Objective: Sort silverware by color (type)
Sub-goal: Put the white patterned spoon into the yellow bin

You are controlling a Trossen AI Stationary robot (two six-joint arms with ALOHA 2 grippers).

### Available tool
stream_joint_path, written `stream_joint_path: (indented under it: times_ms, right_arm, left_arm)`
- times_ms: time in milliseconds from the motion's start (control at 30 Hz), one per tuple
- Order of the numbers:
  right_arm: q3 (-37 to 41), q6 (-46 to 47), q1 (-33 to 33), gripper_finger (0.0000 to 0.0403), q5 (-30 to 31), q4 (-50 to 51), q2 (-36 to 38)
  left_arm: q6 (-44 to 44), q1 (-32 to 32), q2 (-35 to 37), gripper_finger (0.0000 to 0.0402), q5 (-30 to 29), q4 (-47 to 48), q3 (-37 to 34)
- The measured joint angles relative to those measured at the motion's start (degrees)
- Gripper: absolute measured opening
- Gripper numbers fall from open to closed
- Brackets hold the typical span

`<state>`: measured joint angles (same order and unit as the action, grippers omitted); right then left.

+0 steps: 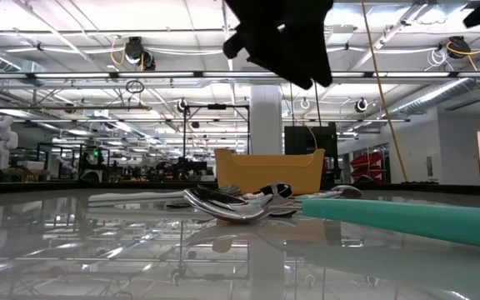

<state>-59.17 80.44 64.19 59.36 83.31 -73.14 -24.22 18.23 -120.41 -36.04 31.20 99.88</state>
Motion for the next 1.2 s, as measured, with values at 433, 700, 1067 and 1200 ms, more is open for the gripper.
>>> stream_joint_path:
  times_ms: [433,700,1067,1200]
  right_arm:
    - [0.1,-20.6,-9.1,0.0101,-5.8,-14.5,0.0]
    - [0.1,-24.3,-11.7,0.0100,-5.6,-15.4,0.0]
    - [0.1,-24.6,-11.8,0.0100,-5.5,-15.4,0.0]
    - [0.1,-24.6,-11.8,0.0100,-5.5,-15.6,0.0]
  left_arm:
    - [-2.2,-2.2,-5.7,0.0152,3.3,-6.3,0.2]
    - [-3.5,-2.8,-6.9,0.0152,3.4,-7.9,0.0]
    - [2.8,-2.4,-6.9,0.0152,4.1,-7.6,0.0]
    - [1.8,-2.7,-6.9,0.0152,4.5,-7.7,0.0]
